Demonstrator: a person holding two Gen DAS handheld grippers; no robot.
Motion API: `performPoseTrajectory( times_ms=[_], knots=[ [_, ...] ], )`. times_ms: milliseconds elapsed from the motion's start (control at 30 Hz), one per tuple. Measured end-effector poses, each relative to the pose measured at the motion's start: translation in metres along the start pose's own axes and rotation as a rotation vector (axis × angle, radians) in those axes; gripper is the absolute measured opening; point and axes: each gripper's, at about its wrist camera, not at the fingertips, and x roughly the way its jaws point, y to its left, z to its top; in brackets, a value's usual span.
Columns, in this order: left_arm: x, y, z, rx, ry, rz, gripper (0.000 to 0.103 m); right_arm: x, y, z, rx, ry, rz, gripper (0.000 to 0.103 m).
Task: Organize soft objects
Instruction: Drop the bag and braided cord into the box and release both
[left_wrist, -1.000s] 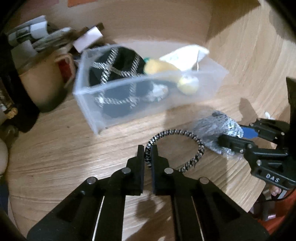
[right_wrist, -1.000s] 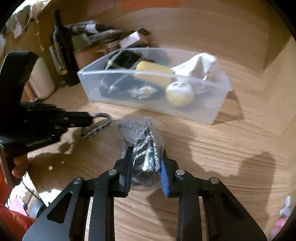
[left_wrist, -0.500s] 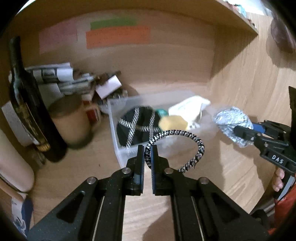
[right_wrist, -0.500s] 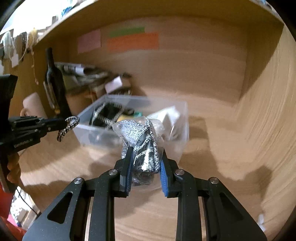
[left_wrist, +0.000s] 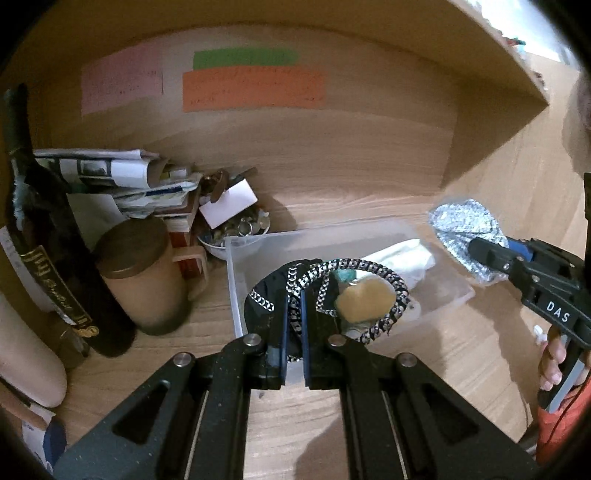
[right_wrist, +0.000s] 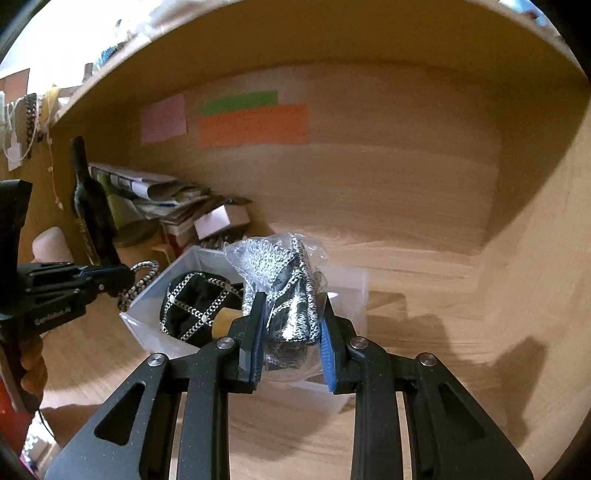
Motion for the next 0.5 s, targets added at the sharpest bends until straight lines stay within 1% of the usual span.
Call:
performPoseTrajectory(
  times_ms=[133, 267, 500],
  knots=[
    [0.021, -0.002, 0.001, -0.003, 0.029, 0.022, 0.005, 0.025, 0.001, -0.001, -0.017, 0.046, -0.011, 0.023],
    [0.032, -0.001, -0.001, -0.013, 0.039, 0.051, 0.005, 0.047, 0.002, -0.006, -0.038, 0.103, -0.023, 0.023],
    [0.052, -0.003, -0.009, -0.005, 0.086, 0.048, 0.005, 0.065, -0.001, -0.017, -0.044, 0.170, -0.043, 0.023]
  ],
)
